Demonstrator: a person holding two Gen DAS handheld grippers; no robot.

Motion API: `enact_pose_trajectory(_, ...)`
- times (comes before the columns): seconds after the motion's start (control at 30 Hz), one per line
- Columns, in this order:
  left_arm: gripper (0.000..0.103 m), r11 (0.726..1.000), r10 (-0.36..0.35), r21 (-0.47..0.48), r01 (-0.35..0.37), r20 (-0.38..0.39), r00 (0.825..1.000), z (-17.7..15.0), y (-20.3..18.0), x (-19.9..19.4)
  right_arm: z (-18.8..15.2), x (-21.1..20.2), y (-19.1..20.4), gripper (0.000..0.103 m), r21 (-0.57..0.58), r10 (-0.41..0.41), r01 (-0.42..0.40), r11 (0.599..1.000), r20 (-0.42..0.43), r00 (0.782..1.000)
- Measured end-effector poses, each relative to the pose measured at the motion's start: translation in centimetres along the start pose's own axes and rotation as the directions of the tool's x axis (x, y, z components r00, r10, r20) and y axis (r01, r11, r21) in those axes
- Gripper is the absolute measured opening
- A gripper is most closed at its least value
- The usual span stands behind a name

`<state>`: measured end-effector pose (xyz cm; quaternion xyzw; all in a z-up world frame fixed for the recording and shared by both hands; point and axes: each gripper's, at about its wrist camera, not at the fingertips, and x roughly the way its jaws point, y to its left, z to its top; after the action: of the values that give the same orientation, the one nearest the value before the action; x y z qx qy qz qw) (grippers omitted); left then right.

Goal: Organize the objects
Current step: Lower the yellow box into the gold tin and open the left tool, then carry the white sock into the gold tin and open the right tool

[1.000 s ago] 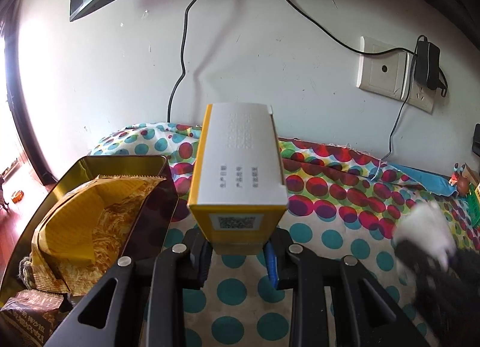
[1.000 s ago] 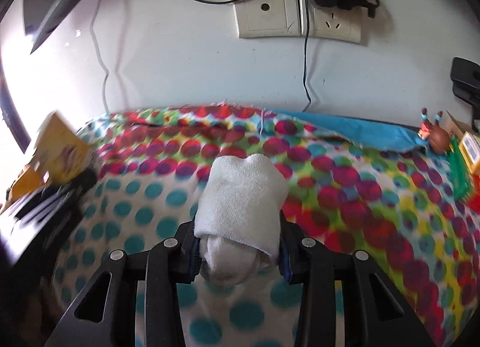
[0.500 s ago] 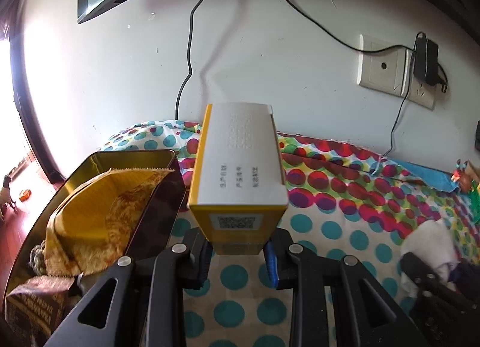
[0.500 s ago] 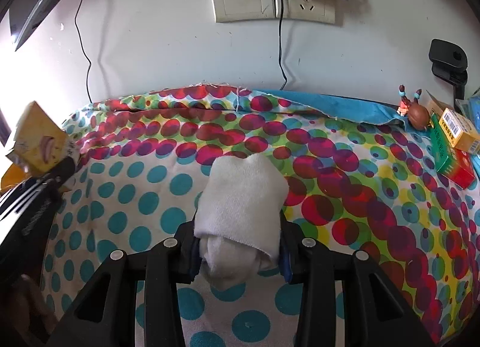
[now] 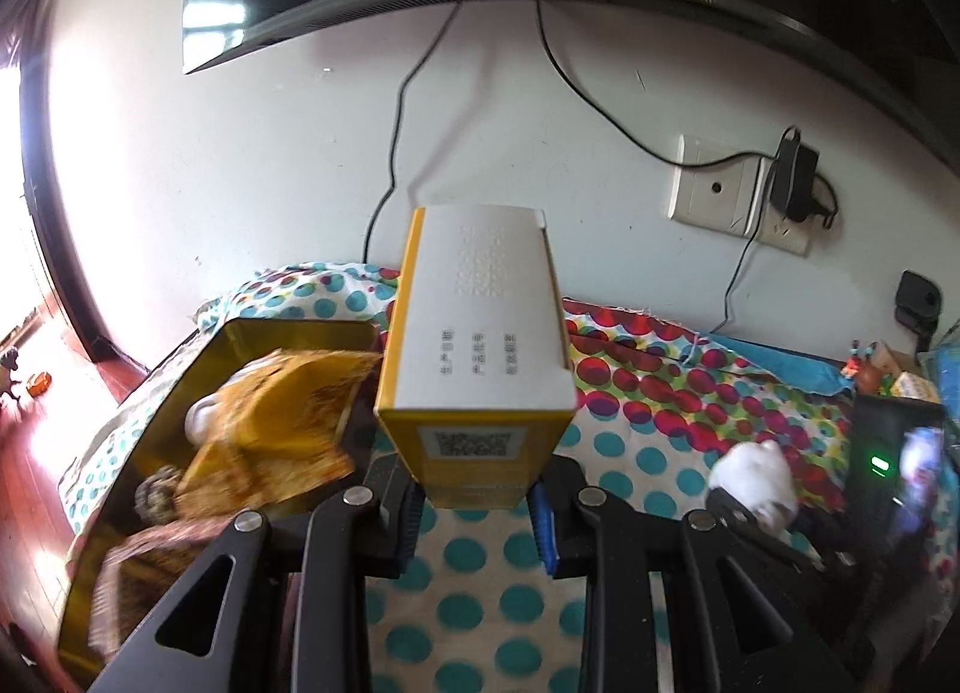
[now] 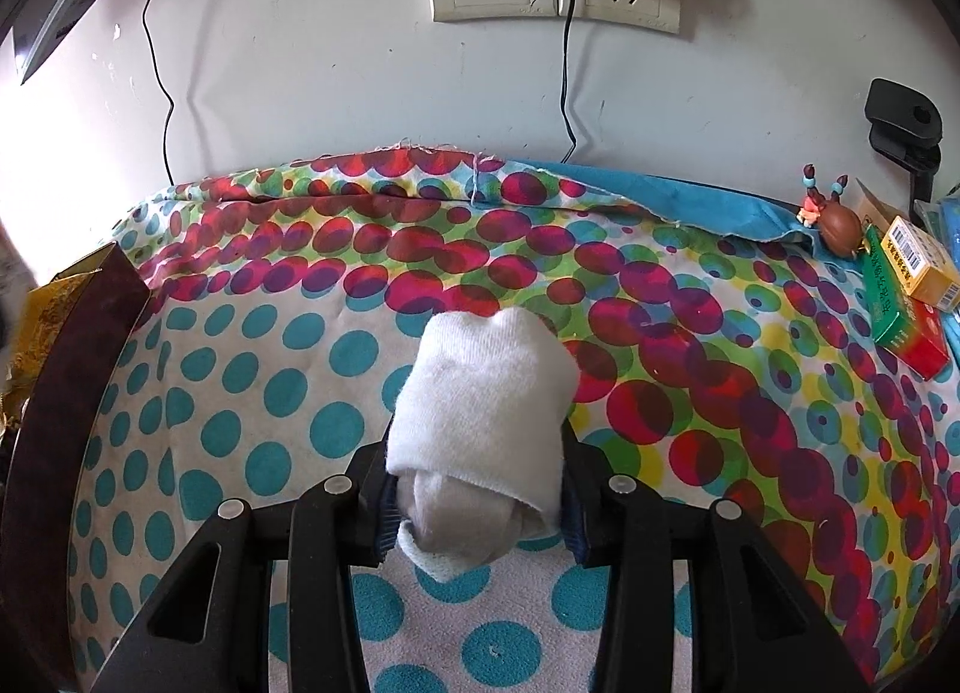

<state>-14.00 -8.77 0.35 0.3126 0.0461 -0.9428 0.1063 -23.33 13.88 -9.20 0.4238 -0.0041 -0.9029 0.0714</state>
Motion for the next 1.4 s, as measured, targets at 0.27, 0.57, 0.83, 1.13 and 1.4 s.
enact_pose_trajectory(0.27,0.03,0.997,0.083,-0.002,-0.083,-0.074,0.994,-2.1,9.6,-5.8,-0.1,-0.1,-0.6,0.042,0.031,0.042,-0.042,0.999,0.004,0.999)
enact_pose_trajectory(0.57,0.03,0.993,0.075,0.106,-0.051,-0.236,0.969,-3.7,8.9,-0.5,-0.1,-0.1,-1.2,0.044,0.067,0.09,-0.09,0.994,0.005,0.996)
enact_pose_trajectory(0.83,0.038,0.989,0.147,0.039,-0.142,-0.287,0.947,-1.0,11.2,5.7,-0.1,-0.1,-1.2,0.045,0.066,0.094,-0.095,0.993,0.004,0.996)
enact_pose_trajectory(1.13,0.091,1.0,0.015,-0.022,-0.017,-0.104,0.994,-3.2,12.4,-2.8,-0.1,-0.1,-0.8,0.046,0.041,0.07,-0.069,0.997,-0.001,0.998)
enact_pose_trajectory(1.4,0.091,0.992,0.093,-0.091,-0.091,0.015,0.996,-8.2,13.3,-11.2,-0.1,-0.2,-0.5,0.047,0.022,0.055,-0.055,0.998,0.005,0.998)
